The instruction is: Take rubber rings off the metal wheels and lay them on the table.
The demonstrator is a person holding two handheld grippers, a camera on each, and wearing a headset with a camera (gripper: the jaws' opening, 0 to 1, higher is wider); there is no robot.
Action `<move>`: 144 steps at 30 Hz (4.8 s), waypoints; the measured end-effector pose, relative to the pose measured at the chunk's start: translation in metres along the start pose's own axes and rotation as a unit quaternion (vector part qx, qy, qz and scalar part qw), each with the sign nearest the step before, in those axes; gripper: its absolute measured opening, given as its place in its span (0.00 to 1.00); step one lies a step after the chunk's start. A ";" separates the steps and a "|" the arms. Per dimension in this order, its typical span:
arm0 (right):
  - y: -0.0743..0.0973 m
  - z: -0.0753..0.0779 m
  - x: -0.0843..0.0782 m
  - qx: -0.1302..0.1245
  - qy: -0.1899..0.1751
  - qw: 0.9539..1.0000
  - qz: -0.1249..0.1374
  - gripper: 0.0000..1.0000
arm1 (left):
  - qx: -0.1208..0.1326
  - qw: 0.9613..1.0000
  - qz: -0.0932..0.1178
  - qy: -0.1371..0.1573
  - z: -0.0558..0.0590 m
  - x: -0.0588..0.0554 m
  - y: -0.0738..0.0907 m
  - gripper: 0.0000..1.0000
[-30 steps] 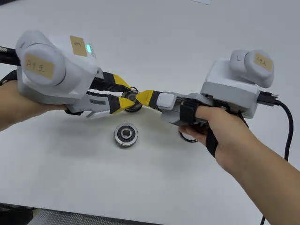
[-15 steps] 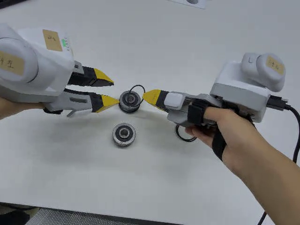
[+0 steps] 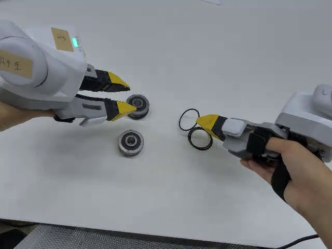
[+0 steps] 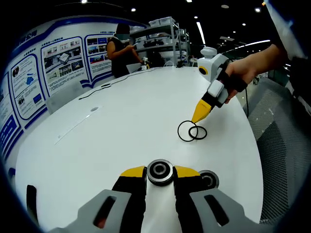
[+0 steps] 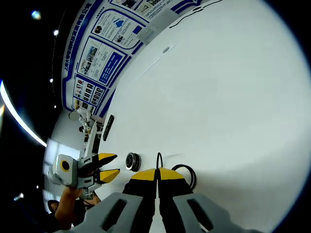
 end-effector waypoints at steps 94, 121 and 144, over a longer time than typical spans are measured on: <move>-0.042 -0.078 -0.020 0.142 0.057 0.988 -0.021 0.28 | -0.031 0.999 -0.018 0.030 -0.001 -0.018 -0.021 0.13; -0.072 -0.087 -0.044 0.161 0.041 0.984 -0.066 0.52 | -0.037 0.999 -0.003 0.031 0.001 -0.015 -0.020 0.13; -0.072 -0.077 -0.038 0.142 0.052 0.987 -0.058 0.32 | -0.036 0.999 -0.001 0.029 -0.001 -0.016 -0.022 0.13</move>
Point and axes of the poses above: the centre of the closed fingertips' face, and the gripper's own axes: y roughly backward along the fingers, z roughly to its right, x roughly out of its top, the point moved 1 cm from there along y, roughly backward along the fingers, and after that the axes turned 11 degrees about z, right-handed, at the moved point
